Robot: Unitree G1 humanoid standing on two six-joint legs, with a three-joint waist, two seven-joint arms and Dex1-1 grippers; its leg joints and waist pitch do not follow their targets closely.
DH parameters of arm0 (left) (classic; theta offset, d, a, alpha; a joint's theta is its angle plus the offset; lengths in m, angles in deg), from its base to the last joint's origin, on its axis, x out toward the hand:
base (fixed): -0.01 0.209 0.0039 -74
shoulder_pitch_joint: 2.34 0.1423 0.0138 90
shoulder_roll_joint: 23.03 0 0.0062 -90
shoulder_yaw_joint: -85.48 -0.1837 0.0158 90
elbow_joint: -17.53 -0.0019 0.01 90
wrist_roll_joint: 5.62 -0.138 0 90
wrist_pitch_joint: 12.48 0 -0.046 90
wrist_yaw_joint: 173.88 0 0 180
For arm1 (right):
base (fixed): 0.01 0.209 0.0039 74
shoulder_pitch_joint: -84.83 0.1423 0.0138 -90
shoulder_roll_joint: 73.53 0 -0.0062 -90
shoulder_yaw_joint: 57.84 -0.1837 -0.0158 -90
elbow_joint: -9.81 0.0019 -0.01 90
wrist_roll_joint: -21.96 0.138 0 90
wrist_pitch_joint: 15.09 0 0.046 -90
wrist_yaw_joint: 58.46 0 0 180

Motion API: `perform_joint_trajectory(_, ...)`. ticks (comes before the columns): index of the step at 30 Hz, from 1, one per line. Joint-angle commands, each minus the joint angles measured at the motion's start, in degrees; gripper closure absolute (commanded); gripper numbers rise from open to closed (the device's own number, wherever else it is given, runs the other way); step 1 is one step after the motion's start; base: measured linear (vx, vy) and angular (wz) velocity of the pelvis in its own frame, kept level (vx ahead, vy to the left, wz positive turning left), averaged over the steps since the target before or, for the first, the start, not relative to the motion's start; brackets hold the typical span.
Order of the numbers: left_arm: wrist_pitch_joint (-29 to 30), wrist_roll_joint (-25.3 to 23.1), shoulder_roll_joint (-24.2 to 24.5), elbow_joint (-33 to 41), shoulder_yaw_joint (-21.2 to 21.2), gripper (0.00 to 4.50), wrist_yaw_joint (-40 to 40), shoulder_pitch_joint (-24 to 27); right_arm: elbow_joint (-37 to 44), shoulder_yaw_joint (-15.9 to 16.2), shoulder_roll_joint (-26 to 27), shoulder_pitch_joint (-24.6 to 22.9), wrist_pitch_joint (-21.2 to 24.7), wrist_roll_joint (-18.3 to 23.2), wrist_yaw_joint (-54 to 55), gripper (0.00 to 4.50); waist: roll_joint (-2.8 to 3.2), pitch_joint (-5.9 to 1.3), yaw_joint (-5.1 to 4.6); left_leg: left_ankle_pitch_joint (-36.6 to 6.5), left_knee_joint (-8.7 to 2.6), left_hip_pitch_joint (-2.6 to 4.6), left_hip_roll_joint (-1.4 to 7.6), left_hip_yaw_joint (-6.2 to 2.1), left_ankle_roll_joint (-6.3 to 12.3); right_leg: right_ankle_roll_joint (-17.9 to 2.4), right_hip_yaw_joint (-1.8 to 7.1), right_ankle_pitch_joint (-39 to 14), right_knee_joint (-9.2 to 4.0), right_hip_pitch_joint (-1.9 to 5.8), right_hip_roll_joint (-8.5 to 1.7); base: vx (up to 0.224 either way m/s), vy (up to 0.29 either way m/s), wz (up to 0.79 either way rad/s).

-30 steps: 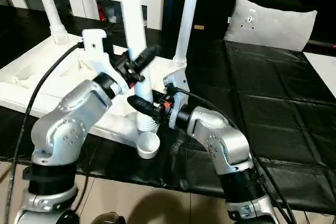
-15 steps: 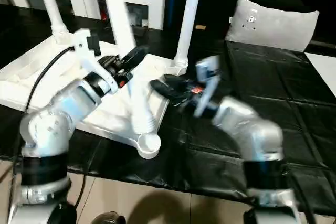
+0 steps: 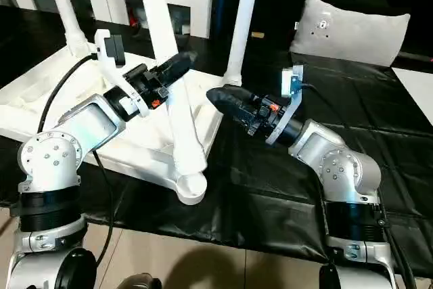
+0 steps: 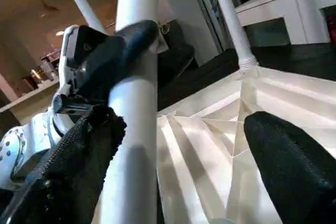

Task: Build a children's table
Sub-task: Pick table leg

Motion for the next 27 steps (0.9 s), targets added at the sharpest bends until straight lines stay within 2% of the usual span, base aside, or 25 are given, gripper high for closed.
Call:
perform_joint_trajectory(1,0.96,1.6,0.26,1.33,-0.29,2.65,1.26,-1.52,1.28,-0.43,-1.25,-0.16,0.36,0.74,-1.08,0.34,-0.26,-4.07,0.25,-7.24,-3.87,1.64,3.68,-1.34,-1.48,-10.85,1.97,-5.31,-4.47,2.08,-4.97,0.0,0.0,0.0)
perform_joint_trajectory(5,1.17,-0.9,2.47,2.52,-3.23,2.65,3.01,-1.54,3.41,2.87,-3.08,-0.99,0.41,-1.27,-3.08,0.34,-0.34,-4.03,0.61,-7.53,-3.98,1.73,3.83,-1.41,-1.42,-9.29,2.04,-5.84,-4.54,2.04,-4.9,0.0,0.0,0.0)
perform_joint_trajectory(8,-0.59,-3.86,4.55,4.33,-7.1,2.65,5.76,-0.96,5.86,6.86,-4.67,-2.11,-0.01,-3.43,-5.16,0.34,-0.29,-3.93,0.78,-8.02,-4.17,1.77,3.95,-1.56,-1.67,-8.12,2.04,-7.44,-4.74,1.88,-4.98,0.0,0.0,0.0)
perform_joint_trajectory(12,-1.26,-4.21,5.68,5.64,-9.73,2.65,7.74,-0.6,8.29,10.34,-6.2,-3.53,-0.39,-4.6,-8.27,0.34,-0.3,-3.96,0.92,-8.32,-4.13,1.78,3.97,-1.47,-2.18,-8.72,2.1,-7.13,-4.59,1.88,-5.05,0.0,0.0,0.0)
perform_joint_trajectory(16,-3.48,-6.0,6.87,6.94,-13.27,2.65,11.28,0.07,8.47,13.56,-6.84,-4.14,-1.51,-6.17,-10.0,0.34,-0.25,-3.89,0.86,-8.94,-4.21,1.69,3.97,-1.56,-2.13,-8.26,2.14,-8.64,-4.79,1.8,-5.14,0.0,0.0,0.0)
perform_joint_trajectory(20,-5.1,-7.37,7.62,8.1,-15.52,2.65,13.39,0.78,7.08,14.38,-6.28,-3.66,-2.1,-7.01,-10.11,0.34,-0.34,-3.91,0.71,-8.8,-4.19,1.7,4.04,-1.52,-2.2,-8.93,2.13,-8.22,-4.66,1.79,-5.13,0.0,0.0,0.0)
perform_joint_trajectory(21,-5.6,-7.81,7.64,8.31,-16.19,2.65,13.62,1.05,6.69,14.77,-6.18,-3.5,-2.1,-7.08,-10.42,0.63,-0.38,-3.91,0.71,-8.69,-4.18,1.69,4.03,-1.51,-2.22,-9.0,2.11,-8.06,-4.6,1.8,-5.11,0.0,0.0,0.0)
perform_joint_trajectory(24,-6.68,-8.47,7.33,8.38,-17.35,2.65,13.7,1.28,5.88,15.82,-5.93,-3.24,-2.58,-7.9,-10.99,0.76,-0.47,-3.96,0.72,-8.27,-4.02,1.62,3.95,-1.42,-1.88,-9.4,2.13,-7.4,-4.52,1.89,-5.13,0.0,0.0,0.0)
perform_joint_trajectory(27,-7.36,-8.88,7.04,8.56,-18.17,2.65,14.08,1.39,4.91,16.31,-5.48,-2.89,-3.12,-8.6,-10.82,1.14,-0.49,-3.96,0.64,-7.99,-4.02,1.63,3.93,-1.41,-1.66,-9.62,2.09,-6.82,-4.48,1.88,-5.06,0.0,0.0,0.0)
